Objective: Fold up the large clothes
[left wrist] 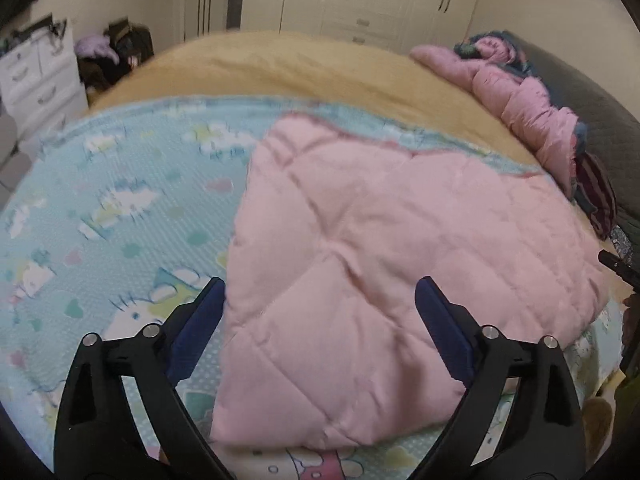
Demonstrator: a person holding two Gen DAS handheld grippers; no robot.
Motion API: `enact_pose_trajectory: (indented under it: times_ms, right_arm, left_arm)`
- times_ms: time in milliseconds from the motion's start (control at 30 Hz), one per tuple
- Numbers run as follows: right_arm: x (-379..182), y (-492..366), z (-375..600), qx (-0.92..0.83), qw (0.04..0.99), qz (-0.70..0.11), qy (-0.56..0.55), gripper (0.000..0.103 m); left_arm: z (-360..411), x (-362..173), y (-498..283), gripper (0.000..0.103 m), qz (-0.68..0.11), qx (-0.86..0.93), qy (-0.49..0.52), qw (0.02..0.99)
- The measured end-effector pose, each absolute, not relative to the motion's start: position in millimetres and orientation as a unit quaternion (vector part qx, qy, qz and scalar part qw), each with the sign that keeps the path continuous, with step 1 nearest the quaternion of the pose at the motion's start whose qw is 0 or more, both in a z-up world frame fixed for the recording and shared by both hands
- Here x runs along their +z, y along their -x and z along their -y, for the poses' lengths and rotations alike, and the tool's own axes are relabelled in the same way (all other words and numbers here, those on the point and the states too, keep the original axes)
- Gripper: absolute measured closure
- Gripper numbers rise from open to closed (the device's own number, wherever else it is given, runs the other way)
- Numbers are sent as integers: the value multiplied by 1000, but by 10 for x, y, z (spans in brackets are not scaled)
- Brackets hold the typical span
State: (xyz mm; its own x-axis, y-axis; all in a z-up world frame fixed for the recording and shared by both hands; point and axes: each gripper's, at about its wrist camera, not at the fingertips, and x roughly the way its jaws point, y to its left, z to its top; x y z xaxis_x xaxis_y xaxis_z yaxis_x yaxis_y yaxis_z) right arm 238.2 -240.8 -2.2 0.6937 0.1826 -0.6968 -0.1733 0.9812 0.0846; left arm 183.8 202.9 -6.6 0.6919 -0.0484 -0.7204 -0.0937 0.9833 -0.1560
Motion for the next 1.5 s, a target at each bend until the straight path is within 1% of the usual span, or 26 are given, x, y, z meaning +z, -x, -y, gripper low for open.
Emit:
enact_pose_trajectory:
  times_ms: [33, 200, 367, 533, 733, 900, 1000, 1100, 1267, 1500]
  right_arm:
    - [60, -2280, 2393, 100, 926, -364, -5, 6]
    - [371, -1838, 2307, 137, 939, -316, -11, 4]
    - [571, -1450, 2222, 163, 941, -296, -19, 4]
    - [655, -1115, 2125, 174, 942, -285, -15, 4]
    - [609, -752, 2051, 170, 945, -279, -14, 4]
    - [487, -466, 2012, 154, 952, -263, -12, 4]
    - [382, -353, 1979, 151, 952, -266, -12, 4]
    - [274, -292, 1957, 159, 945, -285, -21, 4]
    - [161, -196, 1880, 155, 942, -297, -7, 4]
    - [202, -134, 1855, 160, 942, -293, -6, 4]
  left_arm:
    - [-2003, 4, -1778, 9, -385, 16, 84, 919]
    - [-1852, 272, -1502, 9, -356, 20, 66, 932]
    - [-1688, 460, -1230, 9, -335, 19, 62, 940]
    - [-1568, 532, -979, 9, -323, 9, 59, 945]
    - [-1405, 528, -633, 9, -304, 10, 56, 951]
    - [-1257, 382, -359, 9, -295, 10, 81, 952]
    - [-1133, 289, -239, 9, -295, 14, 71, 953]
    - [-1064, 247, -183, 9, -302, 13, 74, 950]
    - [-1041, 245, -141, 9, -302, 20, 71, 951]
    - [-1057, 262, -97, 9, -301, 26, 72, 951]
